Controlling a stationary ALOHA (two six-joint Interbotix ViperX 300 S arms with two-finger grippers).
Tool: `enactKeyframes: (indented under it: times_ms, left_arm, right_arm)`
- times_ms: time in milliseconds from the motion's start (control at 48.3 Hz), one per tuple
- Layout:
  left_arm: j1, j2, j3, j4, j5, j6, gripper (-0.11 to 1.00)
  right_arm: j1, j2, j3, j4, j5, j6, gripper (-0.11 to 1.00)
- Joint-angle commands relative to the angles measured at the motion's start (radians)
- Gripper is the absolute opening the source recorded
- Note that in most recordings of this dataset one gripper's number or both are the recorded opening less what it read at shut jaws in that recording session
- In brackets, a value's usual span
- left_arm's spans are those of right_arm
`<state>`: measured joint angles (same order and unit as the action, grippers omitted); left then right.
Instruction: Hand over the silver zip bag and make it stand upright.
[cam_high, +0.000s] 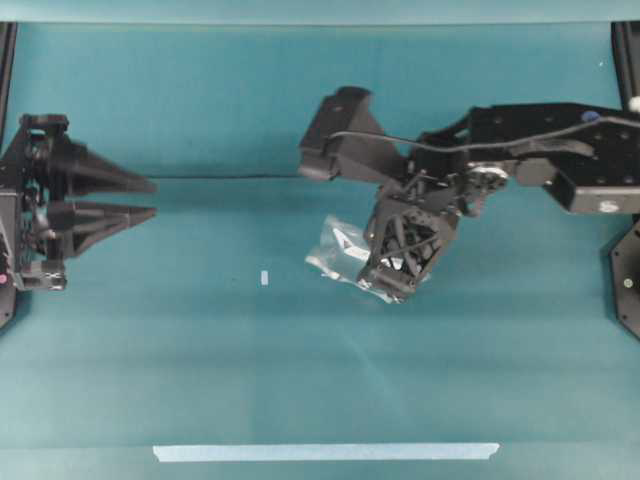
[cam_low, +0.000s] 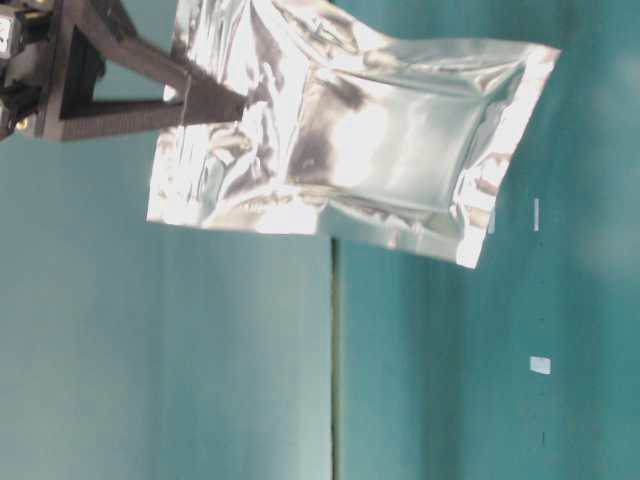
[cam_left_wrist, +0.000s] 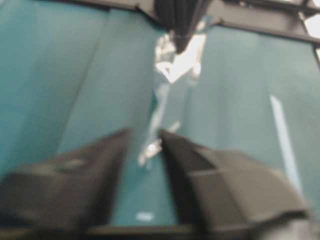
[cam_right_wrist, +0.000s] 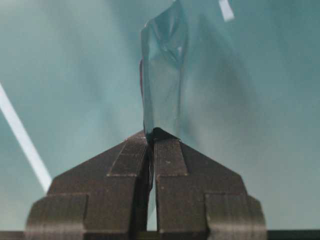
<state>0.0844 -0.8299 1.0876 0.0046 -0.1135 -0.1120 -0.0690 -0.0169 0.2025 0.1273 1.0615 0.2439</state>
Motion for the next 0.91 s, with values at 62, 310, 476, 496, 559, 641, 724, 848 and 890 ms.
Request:
enactKeyframes:
  times_ms: [62,310,476,496,559,641,724,848,890]
  left_arm:
    - [0.008,0.035,-0.018,0.003,-0.005,0.002,0.82]
    - [0.008,0.114,-0.026,0.003,-0.017,-0.037,0.88]
    - [0.008,0.155,-0.023,0.003,-0.021,-0.038,0.89]
    - [0.008,0.158,-0.020,0.003,-0.021,-0.037,0.89]
    - [0.008,0.167,-0.015,0.003,-0.021,-0.037,0.89]
    - [0.008,0.179,-0.011,0.003,-0.021,-0.037,0.89]
    - [0.008,0.186,-0.011,0.003,-0.021,-0.037,0.89]
    - [0.008,0.187,-0.011,0.003,-0.023,-0.037,0.89]
    - [0.008,0.186,-0.012,0.003,-0.023,-0.037,0.89]
  right_arm:
    - [0.003,0.015,-0.038,0.002,0.002,-0.100,0.01]
    - [0.009,0.077,-0.089,-0.009,0.064,-0.218,0.01]
    - [0.026,0.112,-0.144,-0.072,0.089,-0.288,0.01]
    - [0.029,0.115,-0.150,-0.077,0.091,-0.296,0.01]
    - [0.032,0.124,-0.169,-0.091,0.095,-0.316,0.01]
    - [0.034,0.135,-0.192,-0.103,0.103,-0.339,0.01]
    - [0.034,0.146,-0.209,-0.107,0.115,-0.359,0.01]
    - [0.038,0.164,-0.219,-0.109,0.143,-0.371,0.01]
    - [0.040,0.166,-0.219,-0.109,0.146,-0.373,0.01]
